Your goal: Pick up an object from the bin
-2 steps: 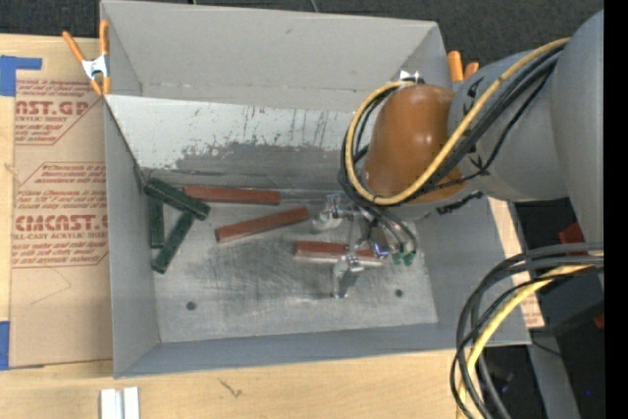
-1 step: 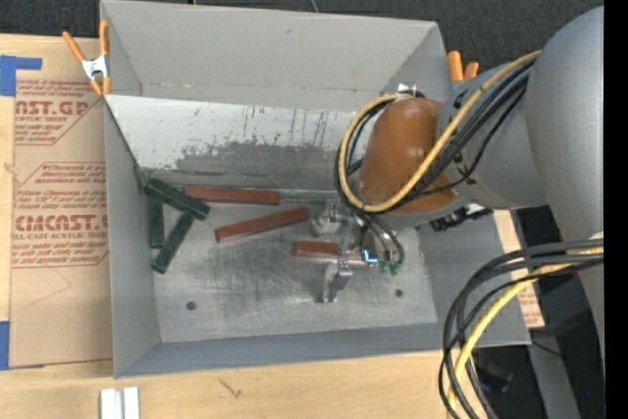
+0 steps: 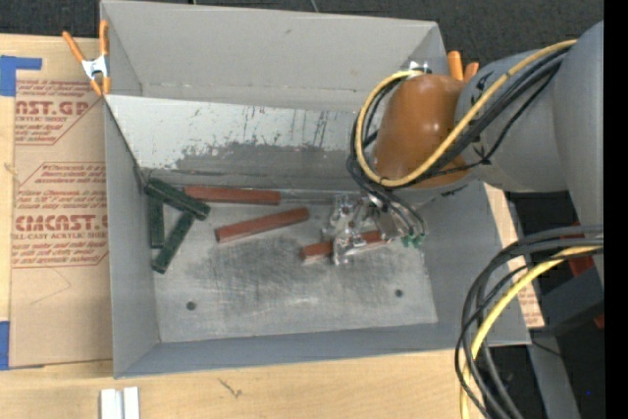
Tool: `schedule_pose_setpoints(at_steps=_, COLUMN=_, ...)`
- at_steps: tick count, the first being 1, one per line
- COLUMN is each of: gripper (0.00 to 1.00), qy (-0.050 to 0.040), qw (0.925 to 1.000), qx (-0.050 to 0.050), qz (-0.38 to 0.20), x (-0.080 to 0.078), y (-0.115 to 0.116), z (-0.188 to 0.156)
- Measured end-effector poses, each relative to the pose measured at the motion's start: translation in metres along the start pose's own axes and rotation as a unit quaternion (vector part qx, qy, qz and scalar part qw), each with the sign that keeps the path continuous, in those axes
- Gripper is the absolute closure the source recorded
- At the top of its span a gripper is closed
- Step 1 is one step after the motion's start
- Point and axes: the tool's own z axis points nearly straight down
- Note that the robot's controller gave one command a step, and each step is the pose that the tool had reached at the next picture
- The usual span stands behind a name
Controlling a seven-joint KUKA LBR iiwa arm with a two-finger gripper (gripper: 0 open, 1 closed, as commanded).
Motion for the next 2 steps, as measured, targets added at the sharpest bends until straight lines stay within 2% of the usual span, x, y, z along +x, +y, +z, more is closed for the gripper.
schedule_pose_setpoints(at_steps=2, gripper=1.0, qy=0.0026, qw=1.0, qx=0.0, qz=0.0, x=0.0018, y=0.0003, z=-0.0043)
